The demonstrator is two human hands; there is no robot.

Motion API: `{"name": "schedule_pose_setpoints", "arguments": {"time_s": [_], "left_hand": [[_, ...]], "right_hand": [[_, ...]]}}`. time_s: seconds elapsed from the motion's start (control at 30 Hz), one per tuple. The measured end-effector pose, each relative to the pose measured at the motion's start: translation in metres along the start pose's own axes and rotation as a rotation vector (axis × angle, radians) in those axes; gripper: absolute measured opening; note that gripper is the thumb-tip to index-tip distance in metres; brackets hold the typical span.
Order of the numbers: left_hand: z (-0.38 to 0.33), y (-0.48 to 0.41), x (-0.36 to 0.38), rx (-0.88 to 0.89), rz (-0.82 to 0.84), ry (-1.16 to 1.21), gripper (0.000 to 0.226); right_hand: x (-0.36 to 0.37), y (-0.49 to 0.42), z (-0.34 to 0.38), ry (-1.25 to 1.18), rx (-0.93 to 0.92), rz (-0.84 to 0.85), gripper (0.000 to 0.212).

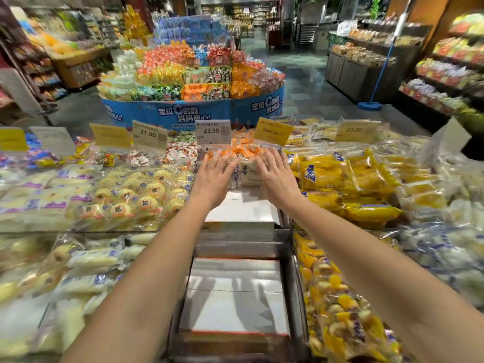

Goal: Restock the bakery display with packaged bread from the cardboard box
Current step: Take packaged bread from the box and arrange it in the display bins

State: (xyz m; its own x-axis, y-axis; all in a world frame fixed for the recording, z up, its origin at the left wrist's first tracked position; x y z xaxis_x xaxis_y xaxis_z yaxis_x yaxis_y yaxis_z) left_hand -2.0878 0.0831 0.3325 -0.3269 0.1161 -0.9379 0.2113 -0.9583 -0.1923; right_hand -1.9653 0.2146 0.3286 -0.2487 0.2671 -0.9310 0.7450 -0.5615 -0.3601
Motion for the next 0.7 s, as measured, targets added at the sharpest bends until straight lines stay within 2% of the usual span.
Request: {"name": "schedule_pose_setpoints", "arguments": {"time_s": [0.3, 0.43, 0.7], "left_hand": [[-0.056, 0.054, -0.092, 0.089, -0.118, -0.042, 0.078], [-0.105, 0.068, -0.108, 0.22, -0.102, 0.017, 0.076], [-0.251, 0.077, -0.106, 0.534, -0.075, 0.221, 0.076]], "right_hand": [[-0.087, 0.097, -0.026, -0.049, 0.213, 0.039, 0.071], [-0.108, 0.163, -0.05, -0.011, 0.318, 0.069, 0.074], [-0.117, 0.34, -0.123, 0.095, 0.681, 0.274, 0.073]]}}
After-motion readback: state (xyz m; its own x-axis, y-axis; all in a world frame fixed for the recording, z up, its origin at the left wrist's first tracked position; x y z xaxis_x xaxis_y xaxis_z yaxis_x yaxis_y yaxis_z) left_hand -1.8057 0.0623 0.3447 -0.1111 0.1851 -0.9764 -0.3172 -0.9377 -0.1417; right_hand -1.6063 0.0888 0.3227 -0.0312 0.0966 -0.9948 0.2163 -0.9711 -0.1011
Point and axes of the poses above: each hand's wrist, its own y-axis away from the middle knuckle, its own x-axis out of the palm, z = x × y, the point moved 2 cm from there along -y, towards the middle knuckle, and after that the axes turned 15 degrees about x, right-handed, at the moved point
